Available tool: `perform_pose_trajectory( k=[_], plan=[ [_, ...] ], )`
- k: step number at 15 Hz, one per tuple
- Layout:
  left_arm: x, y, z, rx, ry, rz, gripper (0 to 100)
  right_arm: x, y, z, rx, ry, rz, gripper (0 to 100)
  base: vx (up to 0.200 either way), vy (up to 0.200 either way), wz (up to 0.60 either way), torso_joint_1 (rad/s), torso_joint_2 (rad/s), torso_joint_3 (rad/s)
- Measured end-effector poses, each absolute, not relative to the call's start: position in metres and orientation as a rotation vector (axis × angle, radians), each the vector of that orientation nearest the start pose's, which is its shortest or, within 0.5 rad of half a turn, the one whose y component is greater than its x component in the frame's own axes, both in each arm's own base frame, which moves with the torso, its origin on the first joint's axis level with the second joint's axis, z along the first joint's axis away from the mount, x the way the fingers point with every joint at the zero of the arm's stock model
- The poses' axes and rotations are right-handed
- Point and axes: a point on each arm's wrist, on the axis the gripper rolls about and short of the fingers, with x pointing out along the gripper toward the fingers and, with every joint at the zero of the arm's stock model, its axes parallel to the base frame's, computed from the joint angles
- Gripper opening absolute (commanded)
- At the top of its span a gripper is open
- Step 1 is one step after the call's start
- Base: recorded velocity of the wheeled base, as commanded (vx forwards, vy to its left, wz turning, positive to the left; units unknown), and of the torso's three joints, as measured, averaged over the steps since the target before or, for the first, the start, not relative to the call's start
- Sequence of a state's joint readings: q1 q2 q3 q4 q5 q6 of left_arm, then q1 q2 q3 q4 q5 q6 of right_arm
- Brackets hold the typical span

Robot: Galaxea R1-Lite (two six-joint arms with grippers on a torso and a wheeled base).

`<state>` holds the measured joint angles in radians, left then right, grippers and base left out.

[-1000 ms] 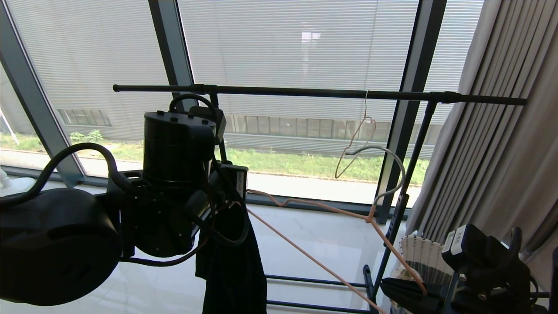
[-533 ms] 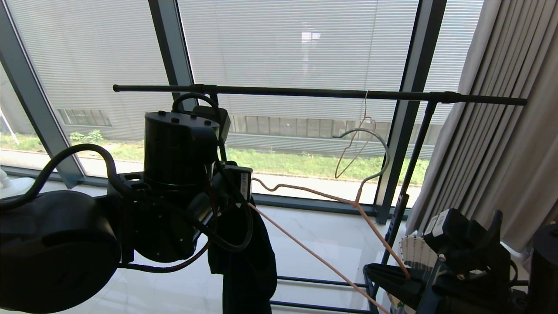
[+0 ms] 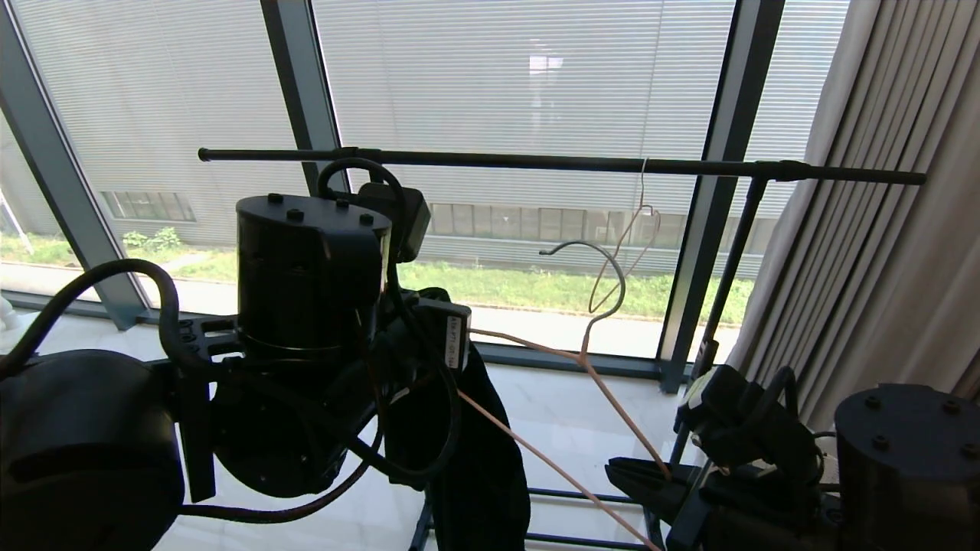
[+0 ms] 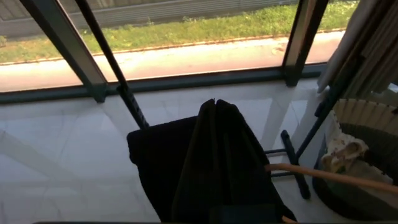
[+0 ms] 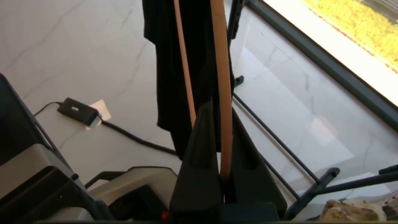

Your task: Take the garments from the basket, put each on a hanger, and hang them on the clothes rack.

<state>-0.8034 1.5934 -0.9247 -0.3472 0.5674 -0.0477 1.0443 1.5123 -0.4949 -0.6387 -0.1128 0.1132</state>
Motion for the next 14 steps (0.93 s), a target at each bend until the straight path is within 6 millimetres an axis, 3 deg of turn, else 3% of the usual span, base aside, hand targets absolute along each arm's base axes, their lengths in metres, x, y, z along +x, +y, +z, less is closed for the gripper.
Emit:
perform_pose_trajectory(
  k=[4, 11, 14],
  plan=[
    [0.19, -0.197, 0.225, 0.195, 0.242, -0.402, 0, 0.128, 0.216, 0.149, -0.118, 0.396, 0.911, 0, 0.0, 0.0, 0.0, 0.0, 0.0, 0.0],
    [0.166, -0.21, 0.235, 0.191, 0.202, -0.527, 0, 0.136, 0.246, 0.146, -0.077, 0.424, 0.923, 0, 0.0, 0.0, 0.0, 0.0, 0.0, 0.0],
    [0.158, -0.204, 0.236, 0.199, 0.191, -0.538, 0, 0.139, 0.248, 0.143, -0.034, 0.448, 0.866, 0, 0.0, 0.0, 0.0, 0.0, 0.0, 0.0]
  ],
)
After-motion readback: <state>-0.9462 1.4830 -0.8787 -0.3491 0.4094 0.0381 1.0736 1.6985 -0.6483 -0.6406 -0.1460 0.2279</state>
